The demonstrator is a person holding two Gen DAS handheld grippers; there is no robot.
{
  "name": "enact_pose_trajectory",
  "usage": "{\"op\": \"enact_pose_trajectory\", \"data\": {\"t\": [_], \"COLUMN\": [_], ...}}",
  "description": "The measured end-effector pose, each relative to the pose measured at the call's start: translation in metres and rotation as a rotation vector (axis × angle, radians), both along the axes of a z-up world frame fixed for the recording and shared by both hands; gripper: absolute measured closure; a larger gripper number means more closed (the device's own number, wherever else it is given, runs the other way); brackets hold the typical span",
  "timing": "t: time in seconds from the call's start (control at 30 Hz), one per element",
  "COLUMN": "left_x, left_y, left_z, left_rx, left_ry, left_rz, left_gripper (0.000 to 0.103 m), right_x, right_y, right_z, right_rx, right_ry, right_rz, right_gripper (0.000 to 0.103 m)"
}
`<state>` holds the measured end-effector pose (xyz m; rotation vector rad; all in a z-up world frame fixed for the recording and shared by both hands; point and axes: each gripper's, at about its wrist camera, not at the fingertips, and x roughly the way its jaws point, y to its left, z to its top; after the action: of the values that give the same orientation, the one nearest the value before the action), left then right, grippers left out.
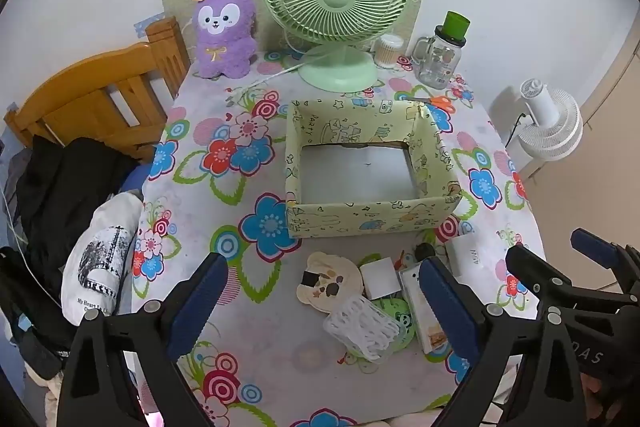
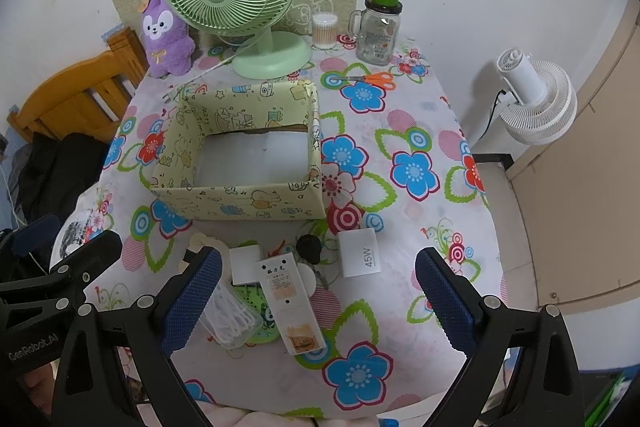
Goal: Organize rigid objects
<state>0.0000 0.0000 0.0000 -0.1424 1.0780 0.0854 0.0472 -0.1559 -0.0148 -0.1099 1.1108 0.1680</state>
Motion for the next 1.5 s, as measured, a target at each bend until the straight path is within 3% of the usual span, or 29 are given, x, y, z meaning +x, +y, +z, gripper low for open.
{"op": "enact_pose_trajectory", "data": {"t": [1.5], "left_x": [0.0014], "left_y": [-0.0008], "left_z": [-0.0069], "left_rx": [0.009], "left_ry": [0.009], "left_rz": [-0.004], "left_gripper": [0.011], "right_x": [-0.0038], "right_y": [0.007], "right_z": [0.0022], "right_rx": [-0.004], "right_ry": [-0.015], "right_rz": [0.008], "right_gripper": [0.007]}}
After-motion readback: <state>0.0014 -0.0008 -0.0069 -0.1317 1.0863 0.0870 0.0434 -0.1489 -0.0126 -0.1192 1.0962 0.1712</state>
